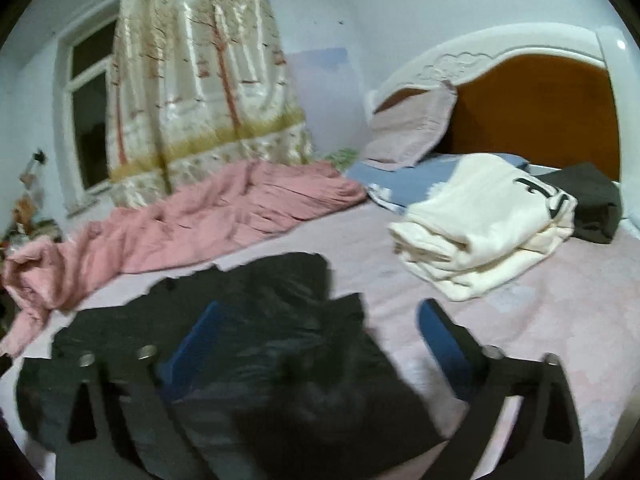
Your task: Fold large clothes
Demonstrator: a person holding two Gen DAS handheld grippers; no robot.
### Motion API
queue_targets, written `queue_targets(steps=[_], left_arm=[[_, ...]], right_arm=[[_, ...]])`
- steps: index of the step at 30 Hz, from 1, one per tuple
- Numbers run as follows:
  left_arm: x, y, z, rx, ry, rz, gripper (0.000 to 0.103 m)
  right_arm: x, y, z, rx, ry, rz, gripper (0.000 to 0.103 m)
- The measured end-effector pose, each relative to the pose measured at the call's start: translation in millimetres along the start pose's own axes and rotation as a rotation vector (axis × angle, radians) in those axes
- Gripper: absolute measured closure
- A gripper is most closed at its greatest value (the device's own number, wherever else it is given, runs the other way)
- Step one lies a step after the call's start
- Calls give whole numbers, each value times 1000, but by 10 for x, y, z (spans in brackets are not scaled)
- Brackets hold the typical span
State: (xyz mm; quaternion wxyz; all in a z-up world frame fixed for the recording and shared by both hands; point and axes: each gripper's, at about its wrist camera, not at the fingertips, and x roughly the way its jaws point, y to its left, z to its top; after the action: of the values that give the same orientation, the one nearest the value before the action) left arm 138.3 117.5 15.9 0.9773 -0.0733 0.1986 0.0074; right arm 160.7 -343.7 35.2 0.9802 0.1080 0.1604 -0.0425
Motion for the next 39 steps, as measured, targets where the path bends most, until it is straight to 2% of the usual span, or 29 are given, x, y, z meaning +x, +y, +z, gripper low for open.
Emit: queue_targets(steps=[3, 6, 9, 11, 17, 22, 31, 39], left_arm=[[-72, -87, 10, 11, -13, -30, 1], [-111, -157, 18, 35, -17, -15, 1], [-140, -188, 21, 57, -24, -17, 1], [-161, -190, 29, 56, -27, -19, 1], [-241, -231, 43, 38, -46, -25, 1], [-302, -357, -20, 60, -45, -42, 1], [-270, -689, -272, 143, 32, -91, 1], [-287, -864, -428, 187, 67, -90, 1]], right_arm=[[-73, 179, -30, -65, -16, 15, 0], [-142, 376, -73, -130, -4, 39, 0], [-284, 526, -102, -150, -8, 119, 0], [-355, 631, -142, -179, -8, 131, 0], [-402, 854, -282, -250, 37, 180, 0], [-383, 883, -334, -254, 67, 184, 0], [-294, 897, -410, -245, 126, 159, 0], [-287, 903, -470, -250, 142, 146, 0]])
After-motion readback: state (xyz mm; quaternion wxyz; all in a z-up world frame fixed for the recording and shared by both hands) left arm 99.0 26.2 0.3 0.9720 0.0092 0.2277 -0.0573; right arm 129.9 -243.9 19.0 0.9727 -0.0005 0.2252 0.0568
